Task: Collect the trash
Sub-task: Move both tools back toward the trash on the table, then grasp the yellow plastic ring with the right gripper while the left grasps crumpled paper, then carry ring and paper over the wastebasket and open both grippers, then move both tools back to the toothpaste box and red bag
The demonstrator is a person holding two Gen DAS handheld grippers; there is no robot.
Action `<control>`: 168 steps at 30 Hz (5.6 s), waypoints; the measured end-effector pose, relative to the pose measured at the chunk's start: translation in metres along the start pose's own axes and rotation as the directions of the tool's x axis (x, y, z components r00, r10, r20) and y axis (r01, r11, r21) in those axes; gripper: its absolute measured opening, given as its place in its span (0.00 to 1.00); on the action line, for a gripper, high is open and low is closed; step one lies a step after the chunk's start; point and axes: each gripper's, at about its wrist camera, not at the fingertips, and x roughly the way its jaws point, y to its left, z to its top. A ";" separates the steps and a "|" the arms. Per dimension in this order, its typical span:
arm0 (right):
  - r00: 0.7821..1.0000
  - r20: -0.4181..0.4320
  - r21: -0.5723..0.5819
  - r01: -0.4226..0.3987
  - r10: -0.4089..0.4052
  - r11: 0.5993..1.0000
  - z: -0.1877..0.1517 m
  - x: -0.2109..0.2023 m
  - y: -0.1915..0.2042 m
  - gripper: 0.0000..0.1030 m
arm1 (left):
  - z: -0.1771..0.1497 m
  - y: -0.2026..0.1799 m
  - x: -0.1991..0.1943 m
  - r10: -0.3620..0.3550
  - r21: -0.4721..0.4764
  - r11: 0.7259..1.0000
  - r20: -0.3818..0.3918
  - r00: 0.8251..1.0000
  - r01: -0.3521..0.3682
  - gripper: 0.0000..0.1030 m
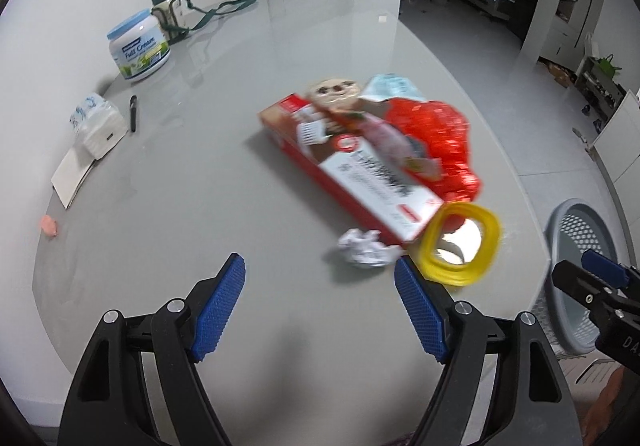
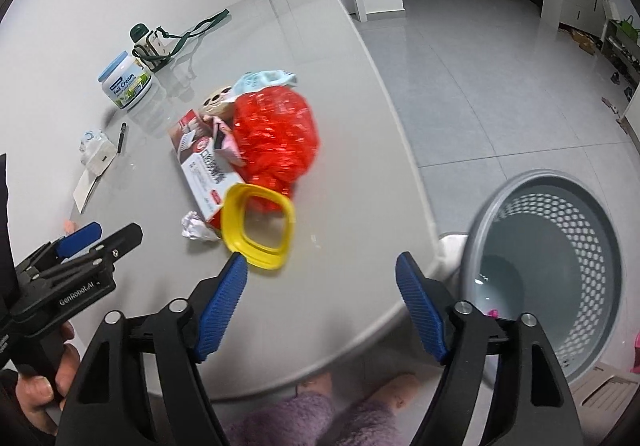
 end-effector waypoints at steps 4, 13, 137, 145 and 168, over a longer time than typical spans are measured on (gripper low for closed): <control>1.000 -0.013 0.021 0.012 -0.011 1.000 -0.001 0.020 0.020 0.72 | -0.003 0.022 0.015 -0.009 0.005 1.000 -0.019 1.000 0.009 0.74; 0.999 -0.018 0.083 0.047 -0.045 0.995 -0.005 0.061 0.044 0.74 | -0.007 0.054 0.039 -0.034 0.030 0.999 -0.042 0.999 0.035 0.75; 0.981 -0.058 0.449 0.191 -0.184 0.873 -0.109 -0.046 -0.274 0.72 | -0.031 -0.332 0.034 -0.306 0.423 0.831 -0.194 0.932 0.361 0.57; 0.981 -0.048 0.450 0.189 -0.187 0.873 -0.109 -0.049 -0.274 0.72 | -0.032 -0.330 0.032 -0.301 0.420 0.837 -0.184 0.936 0.352 0.59; 0.978 0.015 0.409 0.184 -0.209 0.894 -0.076 -0.070 -0.236 0.72 | -0.001 -0.278 0.001 -0.325 0.382 0.861 -0.095 0.941 0.336 0.62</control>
